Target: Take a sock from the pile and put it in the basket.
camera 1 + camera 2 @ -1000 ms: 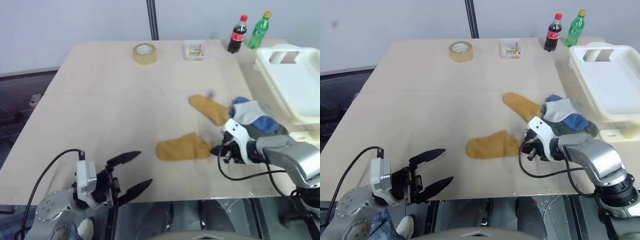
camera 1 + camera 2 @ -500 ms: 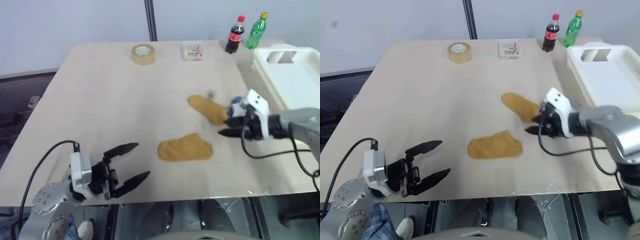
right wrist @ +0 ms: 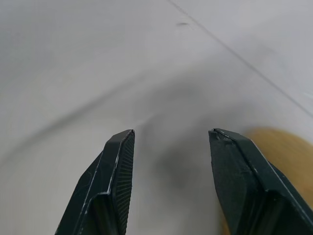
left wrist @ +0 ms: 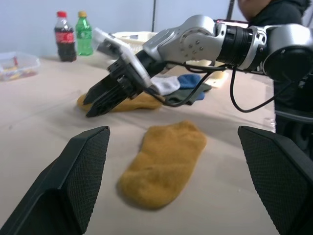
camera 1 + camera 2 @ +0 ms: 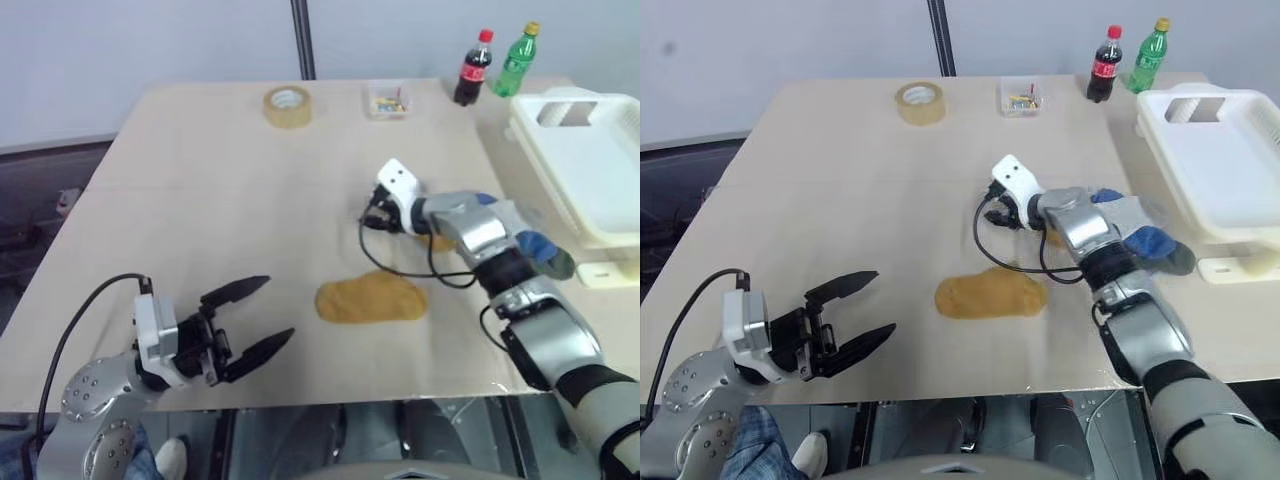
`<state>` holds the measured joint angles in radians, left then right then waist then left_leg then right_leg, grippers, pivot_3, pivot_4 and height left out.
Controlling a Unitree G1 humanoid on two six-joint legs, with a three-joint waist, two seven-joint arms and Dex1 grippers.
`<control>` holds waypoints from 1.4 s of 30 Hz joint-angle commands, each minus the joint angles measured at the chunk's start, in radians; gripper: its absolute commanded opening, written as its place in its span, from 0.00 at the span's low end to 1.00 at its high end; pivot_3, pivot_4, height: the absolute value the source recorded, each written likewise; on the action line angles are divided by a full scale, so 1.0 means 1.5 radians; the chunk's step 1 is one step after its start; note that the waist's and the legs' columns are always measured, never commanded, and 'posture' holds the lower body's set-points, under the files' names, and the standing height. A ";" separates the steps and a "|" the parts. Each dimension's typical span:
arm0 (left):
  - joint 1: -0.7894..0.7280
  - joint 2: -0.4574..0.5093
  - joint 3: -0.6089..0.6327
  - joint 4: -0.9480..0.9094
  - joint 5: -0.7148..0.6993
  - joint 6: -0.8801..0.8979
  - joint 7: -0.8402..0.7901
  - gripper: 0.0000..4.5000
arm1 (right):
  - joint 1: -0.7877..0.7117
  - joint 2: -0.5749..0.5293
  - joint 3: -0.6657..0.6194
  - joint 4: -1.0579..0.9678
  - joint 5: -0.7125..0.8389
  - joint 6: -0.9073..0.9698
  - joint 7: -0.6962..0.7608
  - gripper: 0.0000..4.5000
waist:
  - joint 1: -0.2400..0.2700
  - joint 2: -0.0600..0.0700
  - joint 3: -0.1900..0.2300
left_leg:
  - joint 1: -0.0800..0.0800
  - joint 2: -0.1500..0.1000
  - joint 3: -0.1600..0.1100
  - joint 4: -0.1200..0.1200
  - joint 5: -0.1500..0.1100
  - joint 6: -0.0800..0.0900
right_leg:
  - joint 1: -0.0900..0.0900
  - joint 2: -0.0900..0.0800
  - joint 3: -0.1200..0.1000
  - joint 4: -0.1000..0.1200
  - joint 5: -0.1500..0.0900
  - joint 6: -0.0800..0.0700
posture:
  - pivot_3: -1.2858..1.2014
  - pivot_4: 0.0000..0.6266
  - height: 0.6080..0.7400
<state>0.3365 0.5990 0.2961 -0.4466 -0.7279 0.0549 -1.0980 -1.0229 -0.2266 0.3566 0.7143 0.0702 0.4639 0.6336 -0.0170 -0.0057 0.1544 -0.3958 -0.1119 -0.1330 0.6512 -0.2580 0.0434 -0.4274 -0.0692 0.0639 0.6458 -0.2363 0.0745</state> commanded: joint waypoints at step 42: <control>0.021 -0.004 0.010 -0.017 0.019 -0.010 0.001 1.00 | 0.086 -0.008 0.022 -0.240 -0.064 0.010 0.256 0.00 | -0.018 0.000 0.000 | 0.001 0.000 0.002 0.000 0.001 -0.002 | -0.003 0.000 0.002 0.007 0.000 -0.001 | 0.52 0.24 0.99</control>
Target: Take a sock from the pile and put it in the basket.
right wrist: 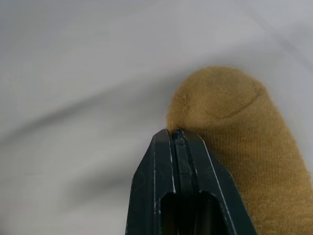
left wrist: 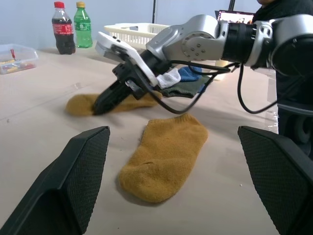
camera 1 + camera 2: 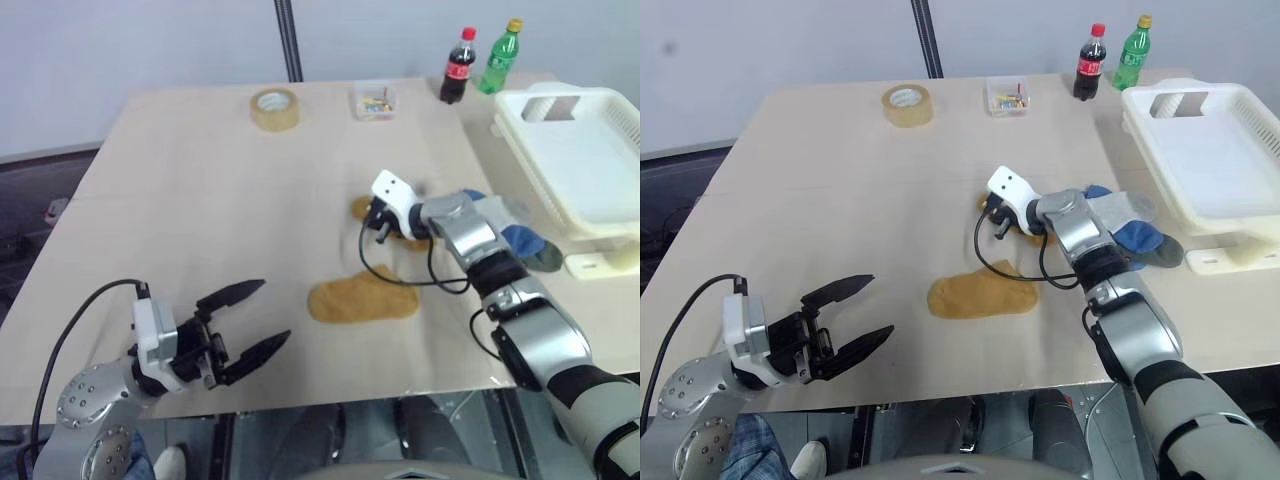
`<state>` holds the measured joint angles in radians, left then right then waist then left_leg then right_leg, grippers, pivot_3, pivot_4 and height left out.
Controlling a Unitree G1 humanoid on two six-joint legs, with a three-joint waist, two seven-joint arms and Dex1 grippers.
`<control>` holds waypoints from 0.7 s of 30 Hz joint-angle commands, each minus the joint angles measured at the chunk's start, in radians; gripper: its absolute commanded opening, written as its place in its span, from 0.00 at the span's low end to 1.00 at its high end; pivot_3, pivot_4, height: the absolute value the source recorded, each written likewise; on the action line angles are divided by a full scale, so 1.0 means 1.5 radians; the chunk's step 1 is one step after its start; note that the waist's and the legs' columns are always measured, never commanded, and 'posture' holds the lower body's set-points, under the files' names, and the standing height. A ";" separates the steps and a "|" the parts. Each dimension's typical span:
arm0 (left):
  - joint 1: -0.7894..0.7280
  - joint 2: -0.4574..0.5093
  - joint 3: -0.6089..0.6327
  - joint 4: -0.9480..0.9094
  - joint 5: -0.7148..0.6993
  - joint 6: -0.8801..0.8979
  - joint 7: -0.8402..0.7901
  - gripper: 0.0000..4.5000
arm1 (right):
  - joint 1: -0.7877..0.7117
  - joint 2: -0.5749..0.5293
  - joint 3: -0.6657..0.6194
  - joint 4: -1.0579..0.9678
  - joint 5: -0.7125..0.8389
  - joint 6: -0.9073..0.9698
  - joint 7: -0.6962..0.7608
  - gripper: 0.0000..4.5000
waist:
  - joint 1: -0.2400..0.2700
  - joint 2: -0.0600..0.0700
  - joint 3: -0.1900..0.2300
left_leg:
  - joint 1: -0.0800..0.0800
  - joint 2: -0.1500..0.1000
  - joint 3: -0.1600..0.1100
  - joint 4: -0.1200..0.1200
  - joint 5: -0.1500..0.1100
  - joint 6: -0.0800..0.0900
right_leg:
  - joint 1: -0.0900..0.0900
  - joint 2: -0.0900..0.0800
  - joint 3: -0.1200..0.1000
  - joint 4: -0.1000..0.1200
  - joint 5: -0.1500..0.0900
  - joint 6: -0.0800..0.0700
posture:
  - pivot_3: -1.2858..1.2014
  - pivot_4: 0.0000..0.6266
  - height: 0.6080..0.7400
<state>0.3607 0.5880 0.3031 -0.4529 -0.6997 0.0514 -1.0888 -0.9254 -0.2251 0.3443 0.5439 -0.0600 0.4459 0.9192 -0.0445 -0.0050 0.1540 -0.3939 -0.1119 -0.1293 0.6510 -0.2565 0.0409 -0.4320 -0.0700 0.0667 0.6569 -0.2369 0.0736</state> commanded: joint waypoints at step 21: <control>-0.008 -0.025 -0.002 -0.013 0.005 0.090 0.145 1.00 | 0.064 -0.070 0.000 -0.336 0.052 0.040 0.075 0.62 | 0.006 0.000 0.000 | 0.000 -0.001 -0.001 0.001 0.000 0.000 | 0.000 0.000 -0.001 0.000 0.000 0.000 | 0.52 0.24 0.99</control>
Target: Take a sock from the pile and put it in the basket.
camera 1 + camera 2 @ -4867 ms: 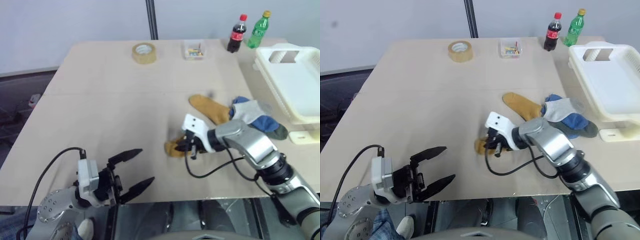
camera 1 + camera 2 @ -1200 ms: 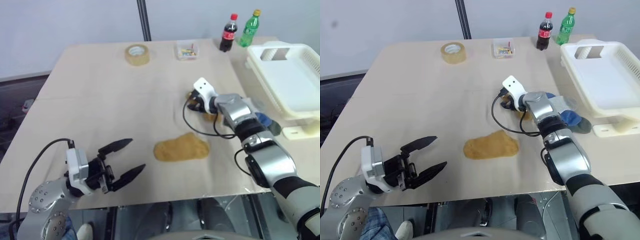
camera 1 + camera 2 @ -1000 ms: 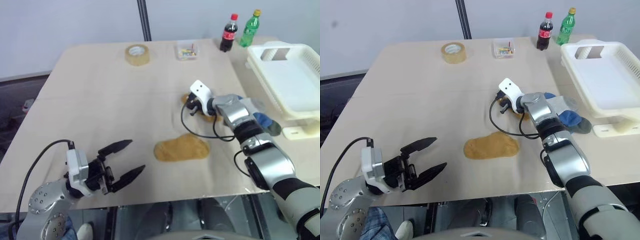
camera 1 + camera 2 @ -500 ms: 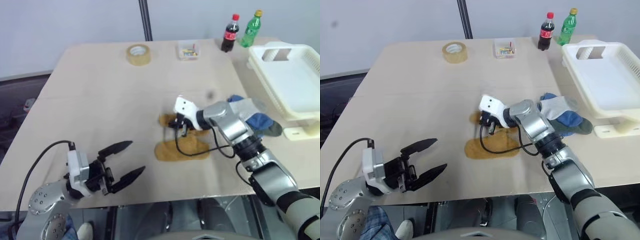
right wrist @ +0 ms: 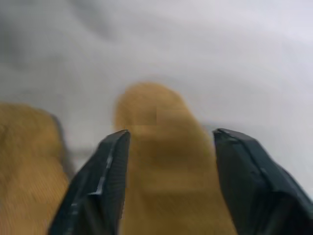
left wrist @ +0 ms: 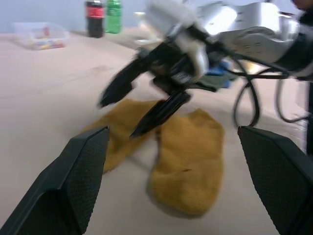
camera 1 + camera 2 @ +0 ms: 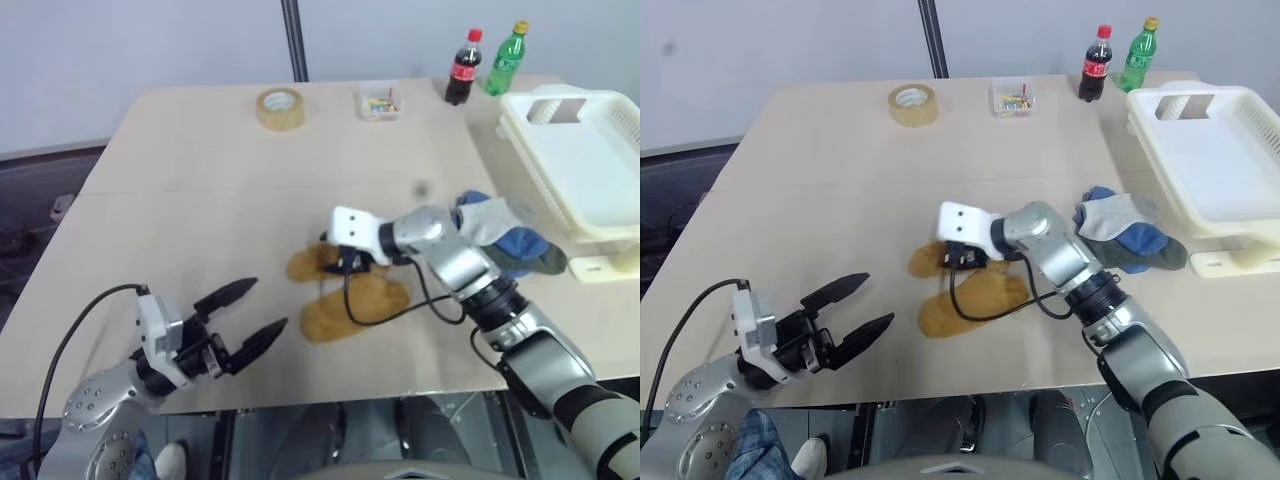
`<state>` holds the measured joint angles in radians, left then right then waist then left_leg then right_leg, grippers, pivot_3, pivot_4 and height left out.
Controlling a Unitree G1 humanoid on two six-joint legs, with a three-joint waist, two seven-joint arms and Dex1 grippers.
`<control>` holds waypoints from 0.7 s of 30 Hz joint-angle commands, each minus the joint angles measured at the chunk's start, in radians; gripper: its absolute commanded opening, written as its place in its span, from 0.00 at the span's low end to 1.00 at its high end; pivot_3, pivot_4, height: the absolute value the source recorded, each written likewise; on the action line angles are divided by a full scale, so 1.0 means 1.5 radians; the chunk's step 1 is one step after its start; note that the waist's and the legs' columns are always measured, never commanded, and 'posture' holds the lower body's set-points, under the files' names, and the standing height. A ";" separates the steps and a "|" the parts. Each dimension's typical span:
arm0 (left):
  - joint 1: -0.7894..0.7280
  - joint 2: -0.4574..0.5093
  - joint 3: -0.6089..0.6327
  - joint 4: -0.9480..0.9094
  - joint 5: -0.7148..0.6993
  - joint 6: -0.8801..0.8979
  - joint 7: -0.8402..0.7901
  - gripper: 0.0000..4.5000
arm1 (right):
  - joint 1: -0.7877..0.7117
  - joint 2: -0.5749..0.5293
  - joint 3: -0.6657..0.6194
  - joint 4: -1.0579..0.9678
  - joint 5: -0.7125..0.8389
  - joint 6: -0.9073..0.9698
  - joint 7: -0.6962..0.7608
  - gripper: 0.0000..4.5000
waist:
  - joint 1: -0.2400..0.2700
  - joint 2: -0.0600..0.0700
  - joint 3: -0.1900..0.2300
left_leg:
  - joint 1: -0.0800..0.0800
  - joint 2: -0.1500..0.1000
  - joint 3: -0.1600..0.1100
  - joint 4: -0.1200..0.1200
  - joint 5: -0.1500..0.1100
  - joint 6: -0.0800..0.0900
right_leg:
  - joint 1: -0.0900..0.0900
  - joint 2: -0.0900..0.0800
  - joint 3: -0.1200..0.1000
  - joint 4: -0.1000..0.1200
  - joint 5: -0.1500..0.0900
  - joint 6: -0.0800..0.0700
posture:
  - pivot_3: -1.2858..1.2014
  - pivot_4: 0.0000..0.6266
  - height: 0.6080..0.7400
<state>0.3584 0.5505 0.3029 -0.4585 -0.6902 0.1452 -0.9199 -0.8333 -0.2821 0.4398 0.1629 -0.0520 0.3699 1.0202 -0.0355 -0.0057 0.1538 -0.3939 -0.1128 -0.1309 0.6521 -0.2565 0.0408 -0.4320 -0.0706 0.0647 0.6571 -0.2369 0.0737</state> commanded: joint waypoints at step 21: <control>-0.342 0.018 -0.166 0.246 0.123 0.218 0.112 1.00 | 0.138 -0.091 -0.168 -0.188 0.219 0.508 -0.110 0.62 | 0.013 -0.001 0.000 | -0.001 0.000 0.000 0.001 0.000 0.000 | 0.000 -0.001 0.000 0.000 0.000 0.000 | 0.52 0.24 0.99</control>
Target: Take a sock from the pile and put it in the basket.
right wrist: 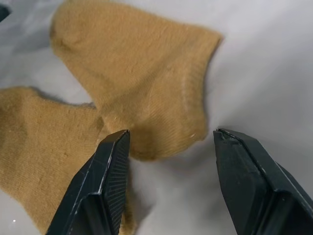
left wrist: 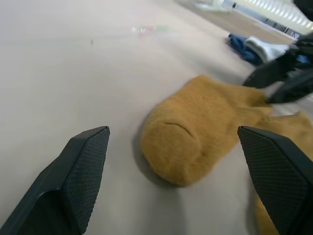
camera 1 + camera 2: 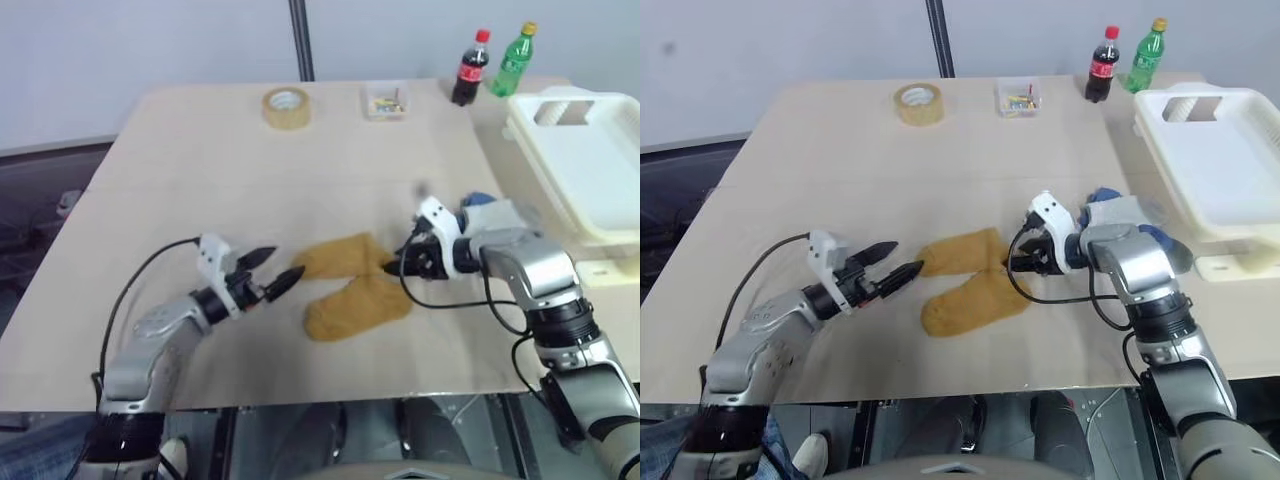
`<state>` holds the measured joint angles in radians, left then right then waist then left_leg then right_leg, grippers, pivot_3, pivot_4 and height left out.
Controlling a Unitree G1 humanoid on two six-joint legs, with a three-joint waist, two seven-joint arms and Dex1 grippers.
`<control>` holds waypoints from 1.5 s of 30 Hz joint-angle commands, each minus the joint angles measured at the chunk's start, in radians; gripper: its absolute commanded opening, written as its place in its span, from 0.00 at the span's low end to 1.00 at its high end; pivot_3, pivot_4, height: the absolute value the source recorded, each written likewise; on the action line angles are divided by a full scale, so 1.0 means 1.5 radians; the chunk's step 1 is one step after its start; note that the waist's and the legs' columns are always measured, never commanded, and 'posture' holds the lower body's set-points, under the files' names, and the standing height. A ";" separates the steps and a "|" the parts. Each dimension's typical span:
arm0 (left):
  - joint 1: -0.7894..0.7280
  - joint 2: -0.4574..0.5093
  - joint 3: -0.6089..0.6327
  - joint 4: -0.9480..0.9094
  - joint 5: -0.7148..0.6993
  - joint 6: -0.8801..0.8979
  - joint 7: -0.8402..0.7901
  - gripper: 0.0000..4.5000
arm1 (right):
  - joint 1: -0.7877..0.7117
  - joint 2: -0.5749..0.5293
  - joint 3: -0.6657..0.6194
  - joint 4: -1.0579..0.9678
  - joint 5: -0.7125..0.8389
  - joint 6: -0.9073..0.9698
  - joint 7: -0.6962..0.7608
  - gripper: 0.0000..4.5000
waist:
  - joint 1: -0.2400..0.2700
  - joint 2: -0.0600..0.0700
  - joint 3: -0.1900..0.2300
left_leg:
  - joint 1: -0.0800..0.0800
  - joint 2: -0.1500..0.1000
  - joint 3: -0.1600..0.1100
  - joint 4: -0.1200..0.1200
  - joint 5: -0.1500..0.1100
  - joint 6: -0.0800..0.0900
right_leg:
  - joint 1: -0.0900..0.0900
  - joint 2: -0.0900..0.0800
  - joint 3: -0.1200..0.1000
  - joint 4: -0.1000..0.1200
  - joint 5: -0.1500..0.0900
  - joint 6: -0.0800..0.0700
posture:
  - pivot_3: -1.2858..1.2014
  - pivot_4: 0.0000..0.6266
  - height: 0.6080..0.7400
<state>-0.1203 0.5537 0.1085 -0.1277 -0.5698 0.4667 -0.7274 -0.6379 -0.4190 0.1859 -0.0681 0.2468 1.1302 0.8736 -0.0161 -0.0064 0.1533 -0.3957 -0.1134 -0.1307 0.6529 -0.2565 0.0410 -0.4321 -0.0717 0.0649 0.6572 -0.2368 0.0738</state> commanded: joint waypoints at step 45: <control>-0.045 -0.098 -0.020 -0.012 0.103 -0.095 0.022 0.00 | -0.003 -0.016 0.005 -0.067 0.057 -0.082 -0.066 0.00 | 0.000 0.000 -0.003 | 0.000 0.000 0.000 0.001 0.000 0.000 | 0.000 0.000 0.000 0.002 0.000 0.000 | 0.52 0.24 0.99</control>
<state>-0.2025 0.4176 0.0310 -0.0146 -0.3465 0.3112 -0.7094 -0.6131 -0.4284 0.2284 -0.1095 0.3080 1.0165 0.7708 -0.0154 -0.0059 0.1488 -0.3957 -0.1136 -0.1310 0.6548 -0.2563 0.0408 -0.4322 -0.0720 0.0647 0.6597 -0.2368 0.0739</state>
